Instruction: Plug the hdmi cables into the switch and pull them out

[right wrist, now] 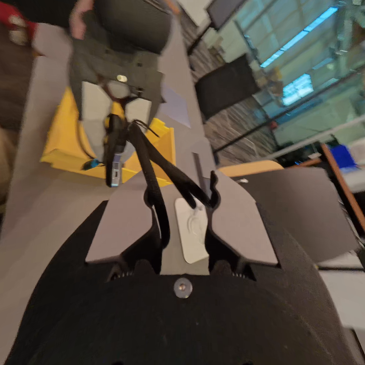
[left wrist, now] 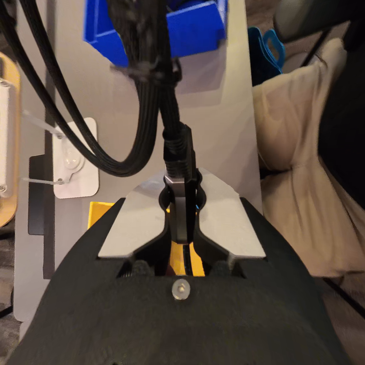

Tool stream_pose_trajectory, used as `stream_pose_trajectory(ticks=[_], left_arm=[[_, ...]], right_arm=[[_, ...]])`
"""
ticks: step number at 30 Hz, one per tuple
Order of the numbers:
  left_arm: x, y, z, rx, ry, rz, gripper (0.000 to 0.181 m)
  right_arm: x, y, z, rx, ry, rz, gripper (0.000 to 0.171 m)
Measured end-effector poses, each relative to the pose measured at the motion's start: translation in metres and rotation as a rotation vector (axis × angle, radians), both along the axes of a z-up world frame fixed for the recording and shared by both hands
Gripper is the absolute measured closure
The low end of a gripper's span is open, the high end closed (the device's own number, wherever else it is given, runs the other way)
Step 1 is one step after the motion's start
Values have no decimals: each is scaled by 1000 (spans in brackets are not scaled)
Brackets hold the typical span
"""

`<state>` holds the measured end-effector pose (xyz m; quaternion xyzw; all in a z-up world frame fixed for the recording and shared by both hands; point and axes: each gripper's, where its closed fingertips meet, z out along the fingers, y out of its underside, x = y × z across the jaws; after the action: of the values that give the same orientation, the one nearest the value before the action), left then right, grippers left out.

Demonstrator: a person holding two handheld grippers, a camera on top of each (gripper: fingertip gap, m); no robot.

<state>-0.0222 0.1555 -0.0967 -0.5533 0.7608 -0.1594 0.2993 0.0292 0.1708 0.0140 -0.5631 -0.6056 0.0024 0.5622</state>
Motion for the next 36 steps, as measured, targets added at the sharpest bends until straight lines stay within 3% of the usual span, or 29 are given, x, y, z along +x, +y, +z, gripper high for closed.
stream_pose_trajectory(ticks=[1, 6, 8, 13, 17, 23, 26, 30, 36], left_arm=[[1, 5, 4, -4, -37, 33, 159], [6, 31, 26, -66, -250, 209, 159], [10, 36, 38, -87, -351, 254, 159], [15, 52, 63, -187, -576, 361, 159], [16, 62, 81, -298, -764, 426, 159], [29, 60, 107, -387, -980, 480, 159], [42, 52, 107, -382, -998, 492, 159], [58, 41, 103, -408, -1019, 492, 159], [62, 39, 93, -444, -1016, 490, 159]], right_arm=[[9, 7, 8, 33, 26, -56, 114], [47, 20, 50, 172, 210, -243, 124], [41, 14, 46, 116, 225, -179, 135], [38, 2, 56, 105, 313, -93, 144], [35, 10, 15, -148, 223, -79, 131], [13, 26, -25, -243, 167, -91, 123], [3, 36, -45, -247, 111, -147, 125], [-6, 39, -53, -220, 104, -159, 152], [-3, 38, -64, -296, 89, -126, 154]])
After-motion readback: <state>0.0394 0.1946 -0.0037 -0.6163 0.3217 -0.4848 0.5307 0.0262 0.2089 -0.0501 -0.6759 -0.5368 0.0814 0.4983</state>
